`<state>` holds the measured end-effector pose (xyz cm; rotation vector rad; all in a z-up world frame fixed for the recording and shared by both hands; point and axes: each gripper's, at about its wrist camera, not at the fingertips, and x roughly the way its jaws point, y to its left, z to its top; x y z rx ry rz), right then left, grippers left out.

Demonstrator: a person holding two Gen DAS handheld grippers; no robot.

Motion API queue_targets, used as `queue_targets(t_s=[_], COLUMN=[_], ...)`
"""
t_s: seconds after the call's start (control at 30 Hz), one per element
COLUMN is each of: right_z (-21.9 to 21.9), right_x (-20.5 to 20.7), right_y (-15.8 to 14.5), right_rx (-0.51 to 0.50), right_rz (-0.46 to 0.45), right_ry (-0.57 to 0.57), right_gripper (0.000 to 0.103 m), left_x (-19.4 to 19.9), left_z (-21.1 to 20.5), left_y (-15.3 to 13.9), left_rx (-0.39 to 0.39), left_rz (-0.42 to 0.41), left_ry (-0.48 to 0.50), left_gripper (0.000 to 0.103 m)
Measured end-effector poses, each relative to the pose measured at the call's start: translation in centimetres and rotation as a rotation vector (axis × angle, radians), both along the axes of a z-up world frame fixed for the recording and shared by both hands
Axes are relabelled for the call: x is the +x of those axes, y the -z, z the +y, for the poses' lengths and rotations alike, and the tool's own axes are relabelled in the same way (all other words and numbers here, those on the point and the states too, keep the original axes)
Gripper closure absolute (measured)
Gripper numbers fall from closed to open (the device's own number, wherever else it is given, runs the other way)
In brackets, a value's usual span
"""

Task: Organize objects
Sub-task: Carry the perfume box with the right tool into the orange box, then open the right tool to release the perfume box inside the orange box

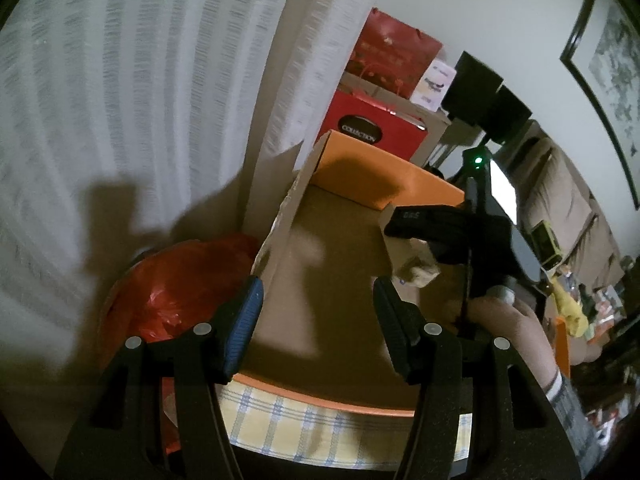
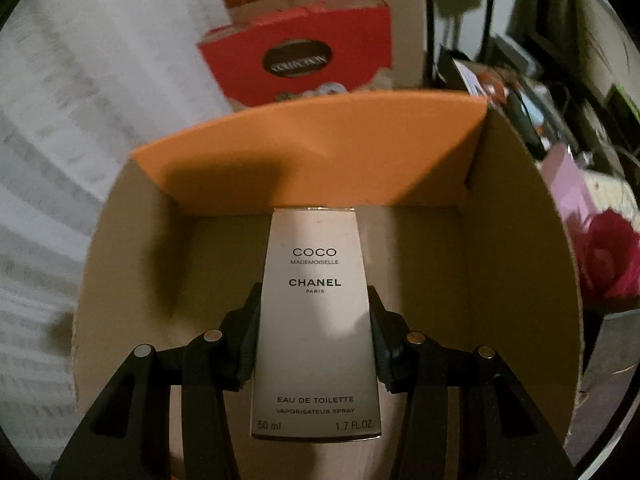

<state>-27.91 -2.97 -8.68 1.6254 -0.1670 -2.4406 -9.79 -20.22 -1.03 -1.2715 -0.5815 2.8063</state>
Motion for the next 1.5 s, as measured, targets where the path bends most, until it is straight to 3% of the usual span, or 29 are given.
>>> queue_targets(t_s=[0.67, 0.77, 0.93, 1.03, 1.33, 1.5], right_z=[2.1, 1.8, 1.1, 0.6, 1.6, 3.7], right_x=[-1.2, -1.4, -0.6, 0.2, 4.1, 8.1], right_y=[1.3, 1.3, 0.9, 0.0, -5.2, -9.7], right_rx=[0.069, 0.088, 0.116, 0.117, 0.046, 0.044], right_rz=[-0.031, -0.033, -0.017, -0.002, 0.08, 0.239], right_ry=[0.155, 0.139, 0.084, 0.044, -0.059, -0.092], right_gripper=[0.055, 0.055, 0.044, 0.037, 0.029, 0.023], left_x=[-0.4, -0.4, -0.3, -0.2, 1.0, 1.5], left_z=[0.7, 0.9, 1.4, 1.7, 3.6, 5.3], left_y=[0.5, 0.5, 0.2, -0.2, -1.8, -2.9], left_rx=[0.004, -0.001, -0.011, -0.014, -0.013, 0.003], left_rz=[-0.014, -0.016, -0.021, -0.015, 0.01, 0.033], left_ry=[0.009, 0.013, 0.02, 0.021, 0.043, 0.058], left_gripper=[0.05, 0.05, 0.048, 0.042, 0.026, 0.016])
